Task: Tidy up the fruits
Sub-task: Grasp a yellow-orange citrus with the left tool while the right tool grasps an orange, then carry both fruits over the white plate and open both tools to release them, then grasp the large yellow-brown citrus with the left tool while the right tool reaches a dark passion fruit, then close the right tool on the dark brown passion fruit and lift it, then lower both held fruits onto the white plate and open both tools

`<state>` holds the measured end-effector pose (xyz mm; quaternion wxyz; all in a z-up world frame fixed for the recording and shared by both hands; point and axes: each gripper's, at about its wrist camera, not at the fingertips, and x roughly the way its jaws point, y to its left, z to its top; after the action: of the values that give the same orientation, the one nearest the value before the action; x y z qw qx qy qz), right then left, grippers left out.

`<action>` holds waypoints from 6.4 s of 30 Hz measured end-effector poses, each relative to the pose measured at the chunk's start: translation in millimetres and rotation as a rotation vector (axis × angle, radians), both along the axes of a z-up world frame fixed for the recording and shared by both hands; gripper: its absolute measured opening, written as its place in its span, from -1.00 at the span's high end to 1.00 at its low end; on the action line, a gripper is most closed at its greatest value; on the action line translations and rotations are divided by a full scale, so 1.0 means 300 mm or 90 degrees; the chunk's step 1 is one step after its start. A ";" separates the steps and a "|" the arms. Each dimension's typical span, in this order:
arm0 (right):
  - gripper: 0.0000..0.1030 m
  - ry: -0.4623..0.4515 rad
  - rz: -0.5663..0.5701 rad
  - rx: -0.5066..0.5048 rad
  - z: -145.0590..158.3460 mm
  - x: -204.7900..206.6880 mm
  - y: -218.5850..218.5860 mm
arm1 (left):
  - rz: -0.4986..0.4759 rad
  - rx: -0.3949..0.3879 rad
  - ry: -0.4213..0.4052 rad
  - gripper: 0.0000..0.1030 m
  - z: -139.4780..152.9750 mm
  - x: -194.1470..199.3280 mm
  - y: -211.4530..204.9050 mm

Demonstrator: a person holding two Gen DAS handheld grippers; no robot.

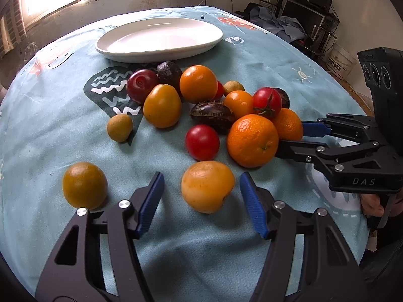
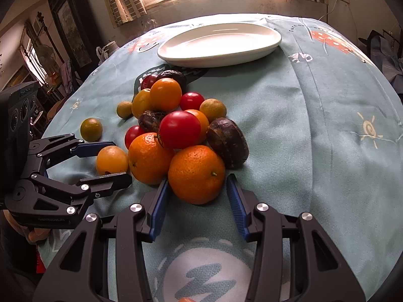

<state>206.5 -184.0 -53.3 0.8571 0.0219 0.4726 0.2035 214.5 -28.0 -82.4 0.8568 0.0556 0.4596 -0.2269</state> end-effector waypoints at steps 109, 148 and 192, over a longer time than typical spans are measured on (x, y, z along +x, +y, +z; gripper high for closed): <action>0.14 -0.064 -0.119 0.030 0.026 0.127 -0.114 | 0.201 0.006 -0.032 0.00 0.008 0.051 0.258; 0.26 0.013 0.000 -0.086 0.009 0.174 -0.014 | 0.120 -0.086 -0.075 0.17 0.272 0.118 0.215; -0.20 -0.196 -0.025 -0.043 0.216 0.241 -0.003 | 0.159 -0.028 -0.120 -0.88 0.289 0.341 0.114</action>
<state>278.8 -184.9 11.4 0.9236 -0.0289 0.3415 0.1717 316.8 6.2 4.4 0.9188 0.0003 0.3753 -0.1224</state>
